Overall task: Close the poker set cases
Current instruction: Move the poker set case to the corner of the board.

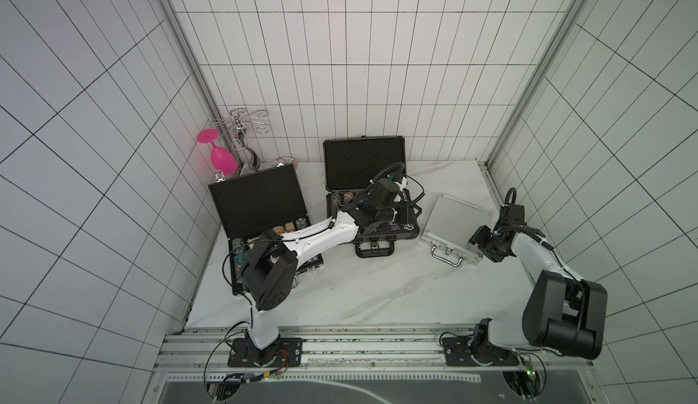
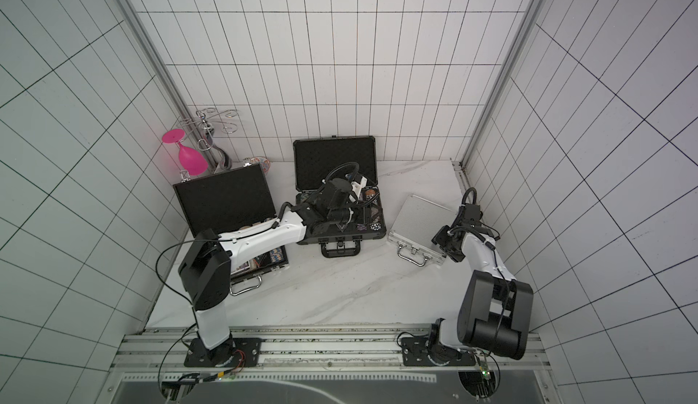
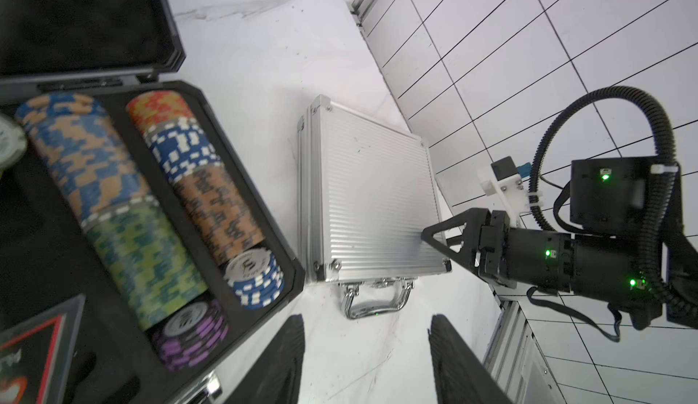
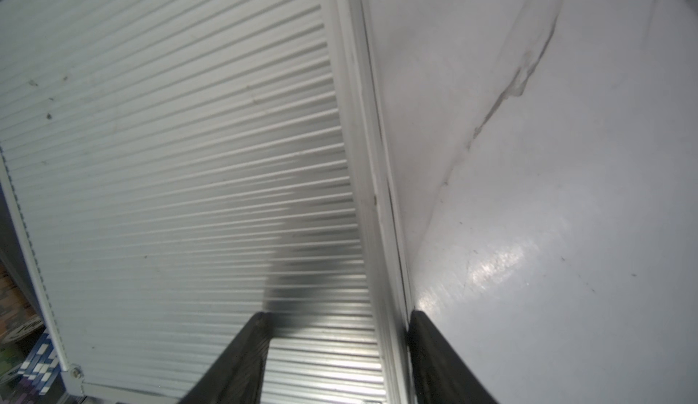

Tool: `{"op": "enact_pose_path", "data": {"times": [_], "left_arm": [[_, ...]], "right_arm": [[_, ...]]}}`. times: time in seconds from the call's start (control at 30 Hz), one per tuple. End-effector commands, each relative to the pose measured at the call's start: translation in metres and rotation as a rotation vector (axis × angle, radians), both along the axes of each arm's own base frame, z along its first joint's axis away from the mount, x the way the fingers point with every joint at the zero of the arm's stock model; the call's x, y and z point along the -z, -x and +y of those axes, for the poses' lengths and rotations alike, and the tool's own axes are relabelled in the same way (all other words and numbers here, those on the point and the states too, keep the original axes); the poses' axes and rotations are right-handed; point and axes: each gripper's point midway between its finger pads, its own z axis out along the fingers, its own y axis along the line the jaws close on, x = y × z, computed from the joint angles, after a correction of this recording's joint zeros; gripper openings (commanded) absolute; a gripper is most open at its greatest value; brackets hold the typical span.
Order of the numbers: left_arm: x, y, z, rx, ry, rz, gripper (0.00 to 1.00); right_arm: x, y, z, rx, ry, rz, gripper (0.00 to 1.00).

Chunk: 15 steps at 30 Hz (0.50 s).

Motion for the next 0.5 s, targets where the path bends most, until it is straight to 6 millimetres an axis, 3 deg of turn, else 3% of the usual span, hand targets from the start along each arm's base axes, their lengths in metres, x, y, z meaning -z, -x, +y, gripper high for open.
{"op": "enact_pose_path", "data": {"times": [0.0,0.07,0.47], "left_arm": [[0.027,-0.005,-0.019,0.040,-0.059,0.022,0.54],[0.040,-0.011,-0.031,0.050,-0.060,0.041,0.54],[0.110,-0.019,-0.074,0.081,-0.206,0.065,0.55]], "right_arm": [[0.020,0.013,0.003,-0.005,-0.051,0.036,0.52],[0.022,0.011,0.006,-0.011,-0.068,0.023,0.45],[0.026,0.007,0.005,-0.016,-0.066,0.012,0.42]]}}
